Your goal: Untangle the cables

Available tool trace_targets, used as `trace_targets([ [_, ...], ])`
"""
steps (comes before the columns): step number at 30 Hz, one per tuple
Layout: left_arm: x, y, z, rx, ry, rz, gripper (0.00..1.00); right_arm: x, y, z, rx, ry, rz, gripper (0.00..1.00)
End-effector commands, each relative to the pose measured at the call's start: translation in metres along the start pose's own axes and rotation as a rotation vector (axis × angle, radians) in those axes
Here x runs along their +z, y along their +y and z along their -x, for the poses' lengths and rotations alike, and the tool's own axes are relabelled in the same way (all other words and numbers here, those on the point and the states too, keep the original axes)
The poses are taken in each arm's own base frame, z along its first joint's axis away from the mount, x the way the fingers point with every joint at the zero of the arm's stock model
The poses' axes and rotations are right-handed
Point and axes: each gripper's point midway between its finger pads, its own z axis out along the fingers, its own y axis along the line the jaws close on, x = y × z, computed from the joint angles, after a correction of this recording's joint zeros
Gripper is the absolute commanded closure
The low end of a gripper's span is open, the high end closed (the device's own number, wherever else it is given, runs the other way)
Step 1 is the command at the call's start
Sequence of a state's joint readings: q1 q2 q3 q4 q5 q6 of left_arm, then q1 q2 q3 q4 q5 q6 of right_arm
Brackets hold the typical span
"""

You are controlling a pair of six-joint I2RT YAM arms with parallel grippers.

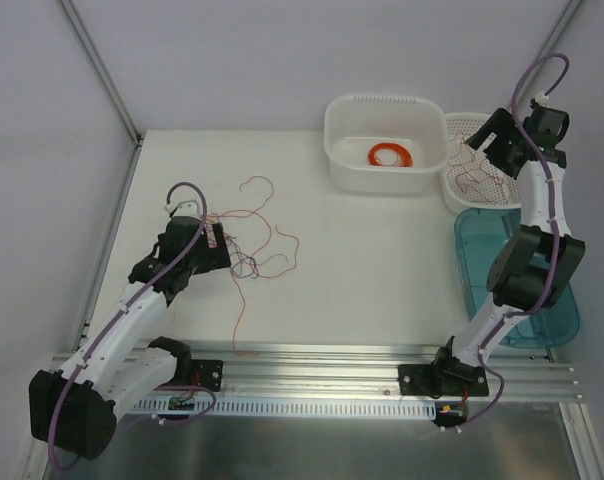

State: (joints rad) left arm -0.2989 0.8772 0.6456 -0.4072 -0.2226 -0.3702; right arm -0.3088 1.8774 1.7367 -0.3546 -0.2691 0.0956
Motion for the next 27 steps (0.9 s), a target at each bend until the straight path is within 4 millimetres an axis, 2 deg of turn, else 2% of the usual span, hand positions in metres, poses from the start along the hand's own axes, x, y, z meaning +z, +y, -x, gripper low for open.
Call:
trace_targets([
  [1,0.004,0.002,0.018,-0.034,-0.003,0.046,0.01,-0.06,0.045,0.019,-0.021,-0.102,0.086,0.07],
  [2,0.006,0.005,0.02,-0.051,0.004,0.062,0.01,-0.067,0.051,0.014,-0.028,-0.097,0.093,0.07],
  [3,0.007,0.006,0.025,-0.079,0.004,0.071,0.01,-0.078,0.062,0.001,-0.05,-0.08,0.107,0.06],
  [5,0.016,0.01,0.022,-0.108,0.048,0.103,0.01,-0.088,0.076,-0.016,-0.068,-0.052,0.13,0.06],
  [6,0.018,0.016,0.03,-0.16,0.044,0.125,0.01,-0.095,0.082,-0.026,-0.078,-0.038,0.139,0.06],
  [7,0.025,0.018,0.027,-0.181,0.073,0.14,0.01,-0.103,0.098,-0.047,-0.108,-0.012,0.169,0.05],
  [8,0.029,0.019,0.028,-0.205,0.085,0.145,0.01,-0.108,0.106,-0.057,-0.129,-0.003,0.182,0.05],
  [9,0.031,0.023,0.036,-0.252,0.078,0.155,0.01,-0.113,0.125,-0.076,-0.167,0.023,0.223,0.05],
  [11,0.042,0.026,0.037,-0.282,0.111,0.176,0.01,-0.122,0.136,-0.105,-0.219,0.066,0.251,0.05],
  [12,0.049,0.03,0.041,-0.31,0.119,0.196,0.01,-0.127,0.153,-0.129,-0.256,0.113,0.293,0.05],
  [14,0.056,0.034,0.054,-0.331,0.107,0.218,0.01,-0.133,0.159,-0.162,-0.29,0.17,0.322,0.04],
  [15,0.059,0.038,0.057,-0.336,0.106,0.237,0.01,-0.139,0.173,-0.182,-0.324,0.199,0.363,0.04],
  [16,0.068,0.044,0.055,-0.34,0.127,0.268,0.01,-0.143,0.178,-0.195,-0.343,0.219,0.381,0.05],
  [17,0.071,0.047,0.062,-0.345,0.12,0.279,0.01,-0.145,0.175,-0.215,-0.361,0.254,0.391,0.05],
  [18,0.081,0.05,0.056,-0.342,0.15,0.296,0.01,-0.153,0.19,-0.235,-0.396,0.279,0.444,0.05],
  [20,0.089,0.055,0.061,-0.344,0.158,0.314,0.03,-0.161,0.197,-0.265,-0.447,0.33,0.505,0.05],
  [21,0.097,0.059,0.053,-0.336,0.19,0.335,0.04,-0.171,0.206,-0.287,-0.494,0.366,0.543,0.04],
  [23,0.106,0.062,0.051,-0.319,0.213,0.346,0.07,-0.178,0.211,-0.306,-0.548,0.39,0.563,0.05],
  [24,0.114,0.063,0.041,-0.312,0.249,0.351,0.11,-0.186,0.216,-0.322,-0.584,0.415,0.597,0.05],
  [26,0.123,0.059,0.035,-0.29,0.288,0.329,0.16,-0.192,0.218,-0.334,-0.616,0.432,0.614,0.05],
  [27,0.13,0.056,0.026,-0.285,0.328,0.313,0.24,-0.197,0.221,-0.344,-0.634,0.45,0.632,0.05],
])
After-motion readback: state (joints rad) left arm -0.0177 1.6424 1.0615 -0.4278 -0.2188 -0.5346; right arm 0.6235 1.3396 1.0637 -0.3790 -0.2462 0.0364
